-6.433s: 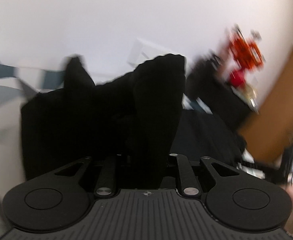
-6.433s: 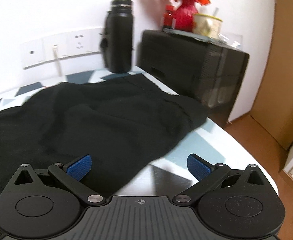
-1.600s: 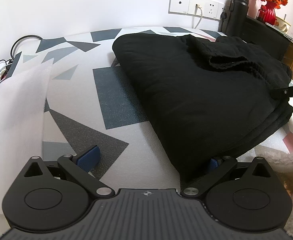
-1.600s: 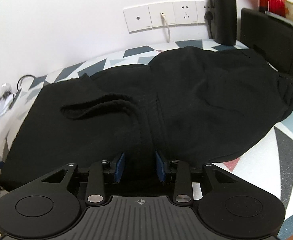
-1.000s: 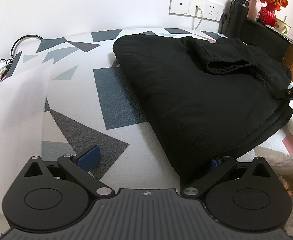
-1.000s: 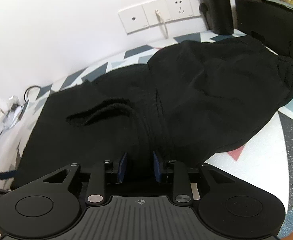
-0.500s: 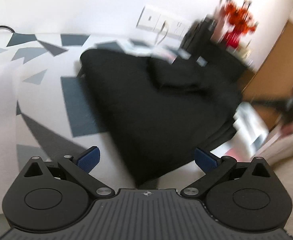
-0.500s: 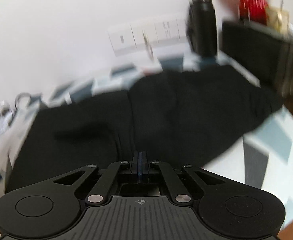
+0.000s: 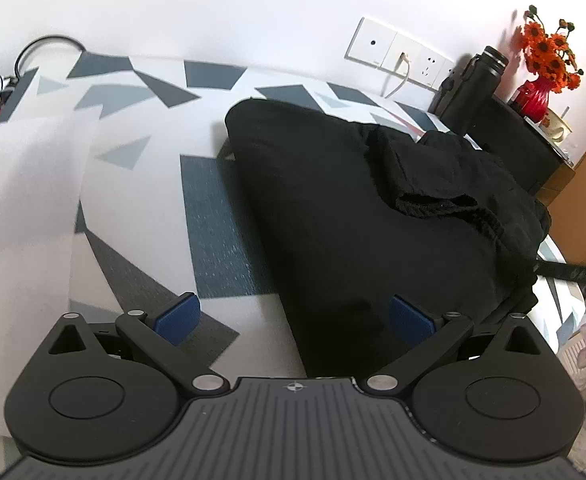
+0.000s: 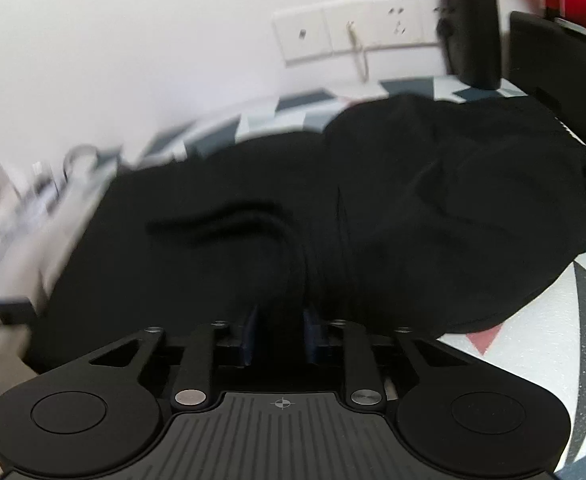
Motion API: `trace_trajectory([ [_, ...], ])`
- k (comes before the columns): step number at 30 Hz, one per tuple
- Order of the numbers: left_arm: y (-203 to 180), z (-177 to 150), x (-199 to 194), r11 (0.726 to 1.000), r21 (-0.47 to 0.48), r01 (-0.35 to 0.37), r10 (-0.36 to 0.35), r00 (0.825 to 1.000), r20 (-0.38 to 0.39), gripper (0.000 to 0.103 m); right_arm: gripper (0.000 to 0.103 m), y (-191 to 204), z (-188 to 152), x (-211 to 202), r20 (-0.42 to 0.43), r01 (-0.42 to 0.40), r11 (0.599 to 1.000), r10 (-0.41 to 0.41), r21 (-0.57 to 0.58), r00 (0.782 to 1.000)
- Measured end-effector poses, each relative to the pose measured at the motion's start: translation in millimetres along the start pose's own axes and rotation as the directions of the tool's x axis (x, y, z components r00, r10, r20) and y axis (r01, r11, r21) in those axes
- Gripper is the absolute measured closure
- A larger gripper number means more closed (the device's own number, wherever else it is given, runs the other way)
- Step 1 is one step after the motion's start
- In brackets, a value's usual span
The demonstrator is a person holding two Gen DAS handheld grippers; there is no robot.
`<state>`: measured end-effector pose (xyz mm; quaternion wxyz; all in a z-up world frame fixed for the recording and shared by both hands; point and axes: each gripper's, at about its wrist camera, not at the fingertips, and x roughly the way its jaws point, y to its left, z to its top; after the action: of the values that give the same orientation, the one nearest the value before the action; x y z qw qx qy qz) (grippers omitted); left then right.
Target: Fold clothes
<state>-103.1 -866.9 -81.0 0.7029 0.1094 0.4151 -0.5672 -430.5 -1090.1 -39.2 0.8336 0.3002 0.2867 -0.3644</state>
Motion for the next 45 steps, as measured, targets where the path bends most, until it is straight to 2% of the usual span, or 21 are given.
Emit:
trace_trajectory([
  [7, -10, 2, 6, 0.996, 0.072, -0.047, 0.047, 0.999, 0.001, 0.000, 0.099, -3, -1, -23, 0.035, 0.046, 0.999, -0.046, -0.023, 0.998],
  [11, -17, 5, 15, 0.995, 0.096, -0.038, 0.040, 0.999, -0.010, 0.000, 0.100, -5, -2, -40, 0.055, 0.081, 0.996, -0.078, -0.046, 0.995],
  [16, -28, 1, 34, 0.989, 0.145, -0.036, 0.043, 0.998, -0.048, 0.000, 0.100, -23, -20, -25, 0.025, 0.114, 0.993, -0.115, 0.025, 0.993],
  [20, -37, -3, 40, 0.979, 0.194, -0.061, 0.072, 0.996, -0.050, 0.000, 0.097, -24, -17, -21, 0.006, 0.122, 0.992, -0.122, 0.024, 0.992],
  [21, -38, -3, 41, 0.977, 0.202, -0.068, 0.081, 0.995, -0.054, 0.000, 0.093, -22, -15, -21, 0.001, 0.134, 0.991, -0.134, 0.010, 0.991],
  [22, -40, -2, 42, 0.975, 0.208, -0.074, 0.088, 0.994, -0.058, 0.000, 0.079, -18, -12, -23, 0.006, 0.153, 0.988, -0.153, -0.016, 0.988],
  [23, -41, -2, 43, 0.974, 0.211, -0.079, 0.094, 0.994, -0.061, 0.000, 0.073, -15, -8, -28, 0.033, 0.157, 0.987, -0.155, -0.043, 0.987],
  [24, -41, -2, 43, 0.974, 0.211, -0.082, 0.097, 0.993, -0.063, 0.000, 0.068, -11, -5, -33, 0.064, 0.157, 0.985, -0.153, -0.069, 0.986],
  [26, -42, -3, 43, 0.974, 0.209, -0.087, 0.103, 0.993, -0.065, 0.000, 0.064, -3, 4, -41, 0.117, 0.138, 0.982, -0.123, -0.130, 0.985],
  [28, -43, -3, 44, 0.974, 0.205, -0.093, 0.109, 0.992, -0.067, 0.000, 0.051, 9, 15, -37, 0.128, 0.126, 0.965, -0.099, -0.228, 0.987],
  [30, -44, -3, 44, 0.975, 0.200, -0.099, 0.114, 0.991, -0.068, 0.000, 0.048, 22, 23, -23, 0.122, 0.116, 0.928, -0.077, -0.355, 0.990],
  [33, -45, -3, 44, 0.976, 0.186, -0.111, 0.126, 0.990, -0.069, 0.000, 0.041, 38, 26, 4, 0.101, 0.104, 0.847, -0.060, -0.522, 0.993],
  [38, -47, -2, 46, 0.978, 0.159, -0.135, 0.148, 0.987, -0.070, 0.000, 0.041, 52, 23, 45, 0.057, 0.063, 0.752, -0.034, -0.656, 0.998],
  [40, -49, -1, 47, 0.978, 0.147, -0.146, 0.158, 0.985, -0.069, 0.000, 0.041, 58, 21, 58, 0.062, 0.067, 0.729, -0.033, -0.681, 0.998],
  [42, -50, -2, 47, 0.978, 0.136, -0.158, 0.168, 0.984, -0.065, 0.000, 0.042, 58, 23, 71, 0.062, 0.058, 0.728, -0.022, -0.683, 0.998],
  [44, -51, -2, 47, 0.978, 0.128, -0.166, 0.175, 0.983, -0.062, 0.000, 0.048, 54, 28, 79, 0.057, 0.037, 0.751, 0.001, -0.659, 0.998],
  [45, -51, -2, 47, 0.978, 0.124, -0.169, 0.178, 0.982, -0.061, 0.000, 0.062, 50, 32, 83, 0.049, 0.022, 0.773, 0.012, -0.635, 0.999],
])
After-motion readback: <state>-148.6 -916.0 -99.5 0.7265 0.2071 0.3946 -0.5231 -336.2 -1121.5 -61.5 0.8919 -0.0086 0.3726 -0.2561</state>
